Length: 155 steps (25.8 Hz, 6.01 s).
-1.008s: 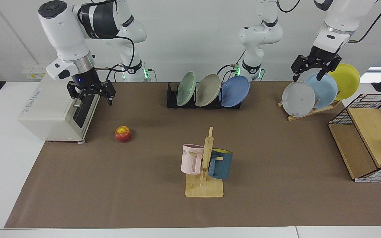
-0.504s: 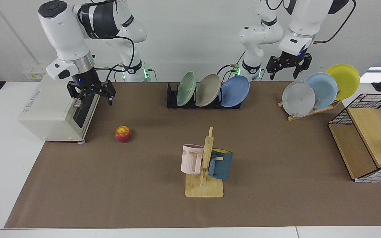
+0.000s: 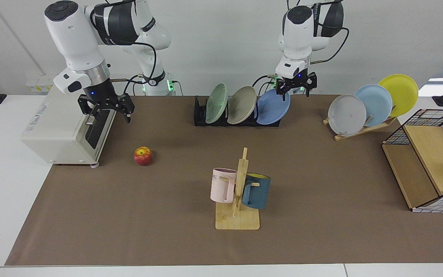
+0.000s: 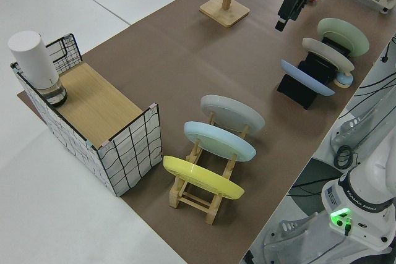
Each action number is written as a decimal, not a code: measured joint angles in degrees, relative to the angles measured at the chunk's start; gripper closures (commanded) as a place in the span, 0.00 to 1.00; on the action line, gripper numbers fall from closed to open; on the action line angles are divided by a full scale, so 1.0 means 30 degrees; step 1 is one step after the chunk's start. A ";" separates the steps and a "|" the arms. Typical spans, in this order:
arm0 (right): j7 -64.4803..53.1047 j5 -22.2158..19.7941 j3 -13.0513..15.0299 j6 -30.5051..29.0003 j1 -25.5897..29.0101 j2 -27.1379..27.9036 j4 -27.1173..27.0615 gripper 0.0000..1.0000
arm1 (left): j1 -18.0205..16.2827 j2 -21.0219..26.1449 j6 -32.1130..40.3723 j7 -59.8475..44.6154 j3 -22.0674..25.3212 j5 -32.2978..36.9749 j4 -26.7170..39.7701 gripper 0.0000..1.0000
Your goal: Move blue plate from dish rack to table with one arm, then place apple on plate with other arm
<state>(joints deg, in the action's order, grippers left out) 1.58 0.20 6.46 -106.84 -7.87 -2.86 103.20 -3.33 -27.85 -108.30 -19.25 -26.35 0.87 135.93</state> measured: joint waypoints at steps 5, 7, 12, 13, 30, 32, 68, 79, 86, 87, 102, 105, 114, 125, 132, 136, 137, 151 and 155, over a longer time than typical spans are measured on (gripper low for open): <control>0.0000 0.0000 0.0000 0.0000 0.0000 0.0000 0.0000 0.00 | -0.0013 -0.0505 -0.1021 -0.0011 -0.0433 0.0008 0.1656 0.00; 0.0000 0.0000 0.0000 0.0000 0.0000 0.0000 0.0000 0.00 | -0.0013 -0.0593 -0.1179 -0.0011 -0.0530 0.0013 0.2001 0.00; 0.0000 0.0000 -0.0004 0.0043 -0.0001 -0.0001 0.0004 0.00 | -0.0012 -0.0773 -0.1203 -0.0003 -0.0610 0.0043 0.2460 0.00; 0.0000 0.0000 -0.0011 0.0076 -0.0007 -0.0004 0.0011 0.00 | -0.0012 -0.0799 -0.1204 -0.0003 -0.0663 0.0044 0.2531 0.00; 0.0062 0.0000 -0.0094 -0.3356 -0.0756 0.1116 0.3623 0.00 | -0.0011 -0.0840 -0.1530 -0.0083 -0.1736 0.0046 0.3341 0.53; 0.0062 0.0000 -0.0072 -0.3941 -0.0755 0.1604 0.4011 0.00 | -0.0011 -0.0840 -0.1532 -0.0073 -0.1736 0.0046 0.3342 0.58; 0.0063 0.0001 -0.0059 -0.8779 -0.0832 0.4516 0.6514 1.00 | -0.0716 0.0033 0.3849 -0.0256 -0.0934 0.5499 -0.4140 1.00; 0.0063 0.0001 -0.0062 -0.6707 -0.0834 0.3216 0.5081 1.00 | -0.0840 0.5491 -0.0207 -0.3724 0.1594 0.1265 -0.6509 1.00; 0.0063 0.0001 -0.0083 -0.5325 -0.1086 0.2879 0.3997 1.00 | -0.0758 0.7345 -0.3035 -0.4667 0.1188 -0.0938 -0.6143 1.00; 0.0063 0.0001 -0.0092 -0.5266 -0.1179 0.2863 0.3918 1.00 | -0.0738 0.7666 -0.3540 -0.4721 0.1067 -0.1181 -0.6022 1.00; 0.0063 0.0001 -0.0069 -0.5222 -0.1440 0.2861 0.3832 1.00 | 0.0264 1.1634 -0.8900 -0.6462 -0.1205 -0.1634 -0.4071 0.52; 0.0153 0.0001 -0.0084 -0.5221 -0.1626 0.2861 0.3832 1.00 | 0.0360 1.1638 -0.9099 -0.6436 -0.1301 -0.1634 -0.3814 0.24; 0.0792 0.0001 -0.0092 -0.5217 -0.2040 0.2860 0.3832 1.00 | 0.0224 1.1573 -0.8816 -0.6392 -0.1110 -0.1202 -0.4006 0.00; 0.2940 0.0003 -0.0129 -0.5213 -0.3573 0.2851 0.3831 1.00 | -0.0075 0.9273 -0.1154 -0.2843 0.1840 0.0160 -0.7449 0.00; 0.6908 0.0005 -0.0227 -0.5241 -0.6680 0.2876 0.3643 1.00 | -0.0110 0.8114 0.3296 0.1947 0.4864 0.0157 -0.9875 0.00; 0.9548 0.0641 -0.0244 -0.5298 -0.8506 0.3241 0.3081 1.00 | -0.0105 0.7687 0.4250 0.5176 0.6791 0.0063 -1.0316 0.00; 1.0063 0.1023 -0.0244 -0.5306 -0.8935 0.3464 0.2847 1.00 | -0.0107 0.7504 0.4480 0.5931 0.7218 0.0026 -1.0363 0.00; 1.3975 0.2073 -0.0180 -0.8713 -1.1834 0.8755 0.0717 1.00 | -0.0032 0.6749 0.5029 0.7668 0.7965 -0.0102 -1.0396 0.00; 1.3975 0.2637 -0.0192 -0.9099 -1.1960 0.9234 0.0716 0.00 | -0.0029 0.6748 0.4733 0.7668 0.7488 -0.0114 -1.0530 0.00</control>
<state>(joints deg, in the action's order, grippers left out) 43.51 8.11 5.88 -134.14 -43.75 24.84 105.35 -3.42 -7.61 -94.10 3.75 -3.89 0.53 104.34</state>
